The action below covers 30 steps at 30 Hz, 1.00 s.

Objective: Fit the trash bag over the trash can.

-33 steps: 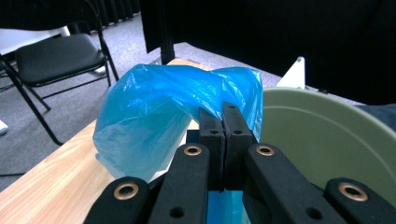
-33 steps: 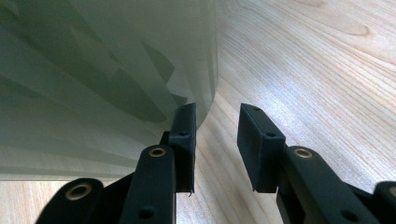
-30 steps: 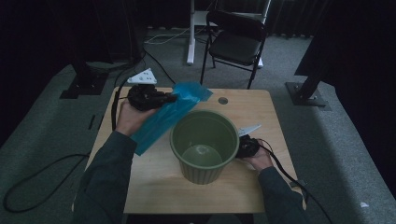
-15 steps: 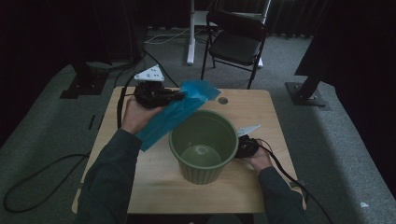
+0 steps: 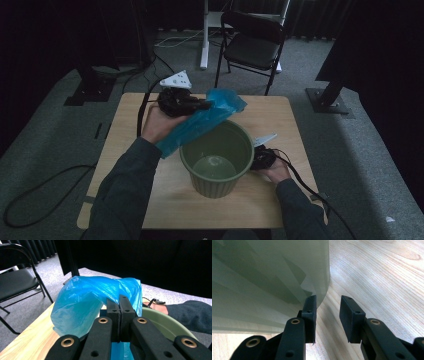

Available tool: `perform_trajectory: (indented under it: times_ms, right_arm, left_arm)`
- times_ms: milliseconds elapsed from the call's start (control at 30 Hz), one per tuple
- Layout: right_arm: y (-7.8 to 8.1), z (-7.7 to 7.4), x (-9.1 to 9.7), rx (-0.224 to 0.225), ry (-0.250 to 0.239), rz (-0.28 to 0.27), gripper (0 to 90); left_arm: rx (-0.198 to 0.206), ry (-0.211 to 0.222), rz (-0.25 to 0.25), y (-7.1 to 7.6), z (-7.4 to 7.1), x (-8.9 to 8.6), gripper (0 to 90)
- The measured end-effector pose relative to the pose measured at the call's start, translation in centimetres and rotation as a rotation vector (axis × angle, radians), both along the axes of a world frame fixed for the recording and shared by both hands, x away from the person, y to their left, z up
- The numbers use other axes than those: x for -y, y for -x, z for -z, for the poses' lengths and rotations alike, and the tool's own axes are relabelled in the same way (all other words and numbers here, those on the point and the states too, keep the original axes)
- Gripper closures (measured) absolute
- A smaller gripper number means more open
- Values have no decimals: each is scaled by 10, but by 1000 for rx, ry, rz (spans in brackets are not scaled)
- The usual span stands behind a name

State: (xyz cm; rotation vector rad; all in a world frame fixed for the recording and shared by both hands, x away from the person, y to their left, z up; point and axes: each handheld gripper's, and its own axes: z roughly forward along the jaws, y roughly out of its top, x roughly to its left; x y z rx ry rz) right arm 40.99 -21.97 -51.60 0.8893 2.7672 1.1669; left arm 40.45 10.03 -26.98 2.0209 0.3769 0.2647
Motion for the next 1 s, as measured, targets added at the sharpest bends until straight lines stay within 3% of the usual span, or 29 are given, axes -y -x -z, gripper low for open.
perform_trajectory:
  times_ms: [400, 1000]
  right_arm:
    - [-1, 1, -4, 2, 3, -12, 660]
    - [-2, 1, -10, -1, 2, -18, 659]
  left_arm:
    - [-7, 23, 50, 2, -1, 27, 888]
    - [-1, 7, 100, 8, -8, 58, 887]
